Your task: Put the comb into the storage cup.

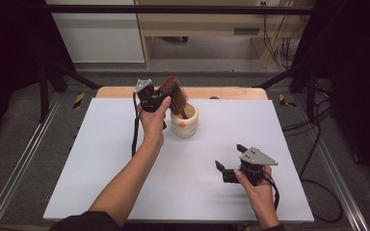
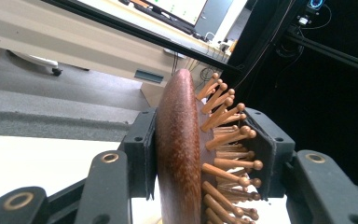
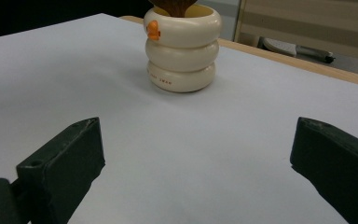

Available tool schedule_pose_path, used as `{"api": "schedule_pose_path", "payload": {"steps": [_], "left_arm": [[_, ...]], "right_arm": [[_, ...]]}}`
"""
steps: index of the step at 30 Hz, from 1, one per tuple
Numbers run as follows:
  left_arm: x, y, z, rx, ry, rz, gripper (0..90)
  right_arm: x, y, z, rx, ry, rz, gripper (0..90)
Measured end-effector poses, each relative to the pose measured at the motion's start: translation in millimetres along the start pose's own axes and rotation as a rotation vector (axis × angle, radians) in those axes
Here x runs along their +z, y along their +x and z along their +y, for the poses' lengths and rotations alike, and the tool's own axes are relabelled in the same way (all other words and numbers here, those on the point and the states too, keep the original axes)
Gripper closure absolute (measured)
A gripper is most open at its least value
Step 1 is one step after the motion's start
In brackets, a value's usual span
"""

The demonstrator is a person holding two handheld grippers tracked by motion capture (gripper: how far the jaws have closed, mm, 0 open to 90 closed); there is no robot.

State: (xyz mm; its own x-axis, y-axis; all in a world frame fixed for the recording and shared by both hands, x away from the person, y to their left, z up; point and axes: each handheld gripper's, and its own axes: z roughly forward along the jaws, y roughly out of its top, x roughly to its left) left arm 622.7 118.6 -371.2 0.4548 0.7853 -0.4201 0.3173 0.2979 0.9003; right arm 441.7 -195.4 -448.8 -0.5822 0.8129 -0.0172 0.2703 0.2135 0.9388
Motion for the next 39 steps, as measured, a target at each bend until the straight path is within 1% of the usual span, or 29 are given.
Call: {"api": "schedule_pose_path", "payload": {"steps": [15,20,33,39], "left_arm": [[-3.8,5.9,-1.7,-0.02,-0.009,-0.001,49.6],[-4.2,6.5,-1.7,-0.019,-0.006,-0.002,49.6],[-5.8,9.1,-2.7,-0.033,-0.012,-0.002,49.4],[-5.9,9.3,-2.8,-0.033,-0.012,-0.003,49.3]], "right_arm": [[1.2,0.6,-0.3,-0.005,0.004,0.003,2.9],[2.2,0.8,-0.4,-0.008,0.007,0.004,3.0],[2.1,0.8,-0.4,-0.008,0.006,0.004,3.0],[2.3,0.7,-0.5,-0.007,0.007,0.004,3.0]]}}
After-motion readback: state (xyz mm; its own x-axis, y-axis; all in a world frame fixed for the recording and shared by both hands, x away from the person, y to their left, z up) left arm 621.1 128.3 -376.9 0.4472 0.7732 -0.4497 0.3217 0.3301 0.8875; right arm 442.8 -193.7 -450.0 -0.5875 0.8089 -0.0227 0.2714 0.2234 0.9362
